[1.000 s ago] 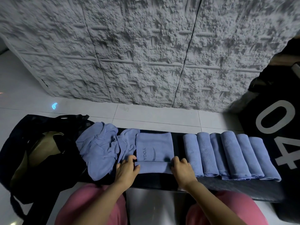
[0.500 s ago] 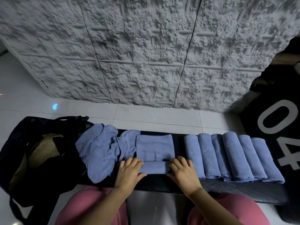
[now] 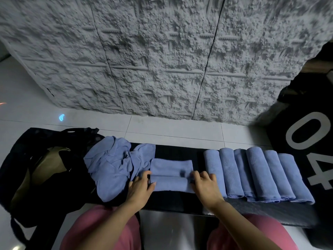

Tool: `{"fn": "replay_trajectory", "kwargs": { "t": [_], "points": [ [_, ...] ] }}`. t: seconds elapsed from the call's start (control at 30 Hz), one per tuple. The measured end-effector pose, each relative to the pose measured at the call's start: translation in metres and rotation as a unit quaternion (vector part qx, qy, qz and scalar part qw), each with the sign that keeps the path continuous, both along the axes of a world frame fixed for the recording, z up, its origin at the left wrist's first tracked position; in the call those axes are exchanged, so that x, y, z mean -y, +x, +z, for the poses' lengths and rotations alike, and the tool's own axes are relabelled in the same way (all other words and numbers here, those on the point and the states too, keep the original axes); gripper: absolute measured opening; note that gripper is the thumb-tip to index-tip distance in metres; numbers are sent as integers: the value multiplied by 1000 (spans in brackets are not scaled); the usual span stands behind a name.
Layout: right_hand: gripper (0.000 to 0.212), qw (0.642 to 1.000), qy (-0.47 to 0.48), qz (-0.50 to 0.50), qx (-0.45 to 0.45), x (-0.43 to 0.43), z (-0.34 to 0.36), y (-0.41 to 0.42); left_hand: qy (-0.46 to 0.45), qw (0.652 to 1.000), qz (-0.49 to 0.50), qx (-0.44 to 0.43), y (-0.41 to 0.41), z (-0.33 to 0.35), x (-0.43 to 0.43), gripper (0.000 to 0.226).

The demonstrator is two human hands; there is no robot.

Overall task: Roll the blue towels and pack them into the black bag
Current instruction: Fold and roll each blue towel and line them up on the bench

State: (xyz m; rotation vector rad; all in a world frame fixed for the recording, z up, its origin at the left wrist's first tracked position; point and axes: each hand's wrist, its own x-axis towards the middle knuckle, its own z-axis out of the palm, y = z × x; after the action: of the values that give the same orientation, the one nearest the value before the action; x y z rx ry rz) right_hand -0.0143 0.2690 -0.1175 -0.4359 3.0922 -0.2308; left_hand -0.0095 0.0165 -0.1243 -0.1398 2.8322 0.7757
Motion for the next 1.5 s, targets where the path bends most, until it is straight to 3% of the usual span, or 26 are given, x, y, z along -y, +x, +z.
{"fn": "replay_trajectory", "kwargs": {
  "t": [0.07, 0.2, 0.37, 0.43, 0.53, 0.67, 0.77, 0.87, 0.97, 1.03, 1.13, 1.23, 1.3, 1.37, 1.5],
  "points": [
    [14, 1000, 21, -11, 2, -2, -2, 0, 0, 1000, 8, 21, -1, 0, 0, 35],
    [25, 998, 42, -25, -28, 3, 5, -8, -70, 997, 23, -12, -10, 0, -8, 33],
    [25, 990, 53, 83, -105, 8, 1, -7, -153, 956, -170, -181, -12, -6, -2, 29],
    [20, 987, 30, 99, -126, 5, -3, -2, -172, 942, -228, -174, -11, -7, 4, 44],
    [45, 985, 69, 112, -111, 5, -4, -1, -195, 935, -254, -155, -10, -10, 6, 70],
    [62, 986, 115, 95, -74, 15, -5, -11, -151, 958, -213, -119, -21, -3, 4, 56],
    [67, 985, 99, 120, -76, 21, -5, -16, -84, 982, -168, -24, -31, 3, 2, 49],
    [57, 993, 74, 87, 10, 29, -4, -14, 57, 996, -51, 46, -37, 2, -2, 41],
    [48, 991, 18, 13, 129, 34, 9, -5, 164, 978, 132, 7, -31, 3, -14, 40],
    [33, 961, -80, -73, 255, 39, 13, -2, 212, 950, 224, 49, -21, 8, -31, 33],
    [27, 864, -286, -189, 370, 49, 15, 9, 323, 902, 207, 198, 3, 17, -65, 30],
    [31, 725, -485, -292, 393, 53, 24, 17, 376, 901, 147, 158, 22, 30, -84, 19],
    [33, 650, -563, -324, 394, 49, 32, 20, 435, 883, 105, 139, 28, 45, -88, 39],
    [38, 637, -598, -302, 382, 42, 48, 22, 480, 865, 77, 125, 29, 64, -86, 55],
    [57, 697, -563, -249, 368, 11, 84, 19, 543, 819, 104, 155, 9, 105, -81, 47]
  ]
}}
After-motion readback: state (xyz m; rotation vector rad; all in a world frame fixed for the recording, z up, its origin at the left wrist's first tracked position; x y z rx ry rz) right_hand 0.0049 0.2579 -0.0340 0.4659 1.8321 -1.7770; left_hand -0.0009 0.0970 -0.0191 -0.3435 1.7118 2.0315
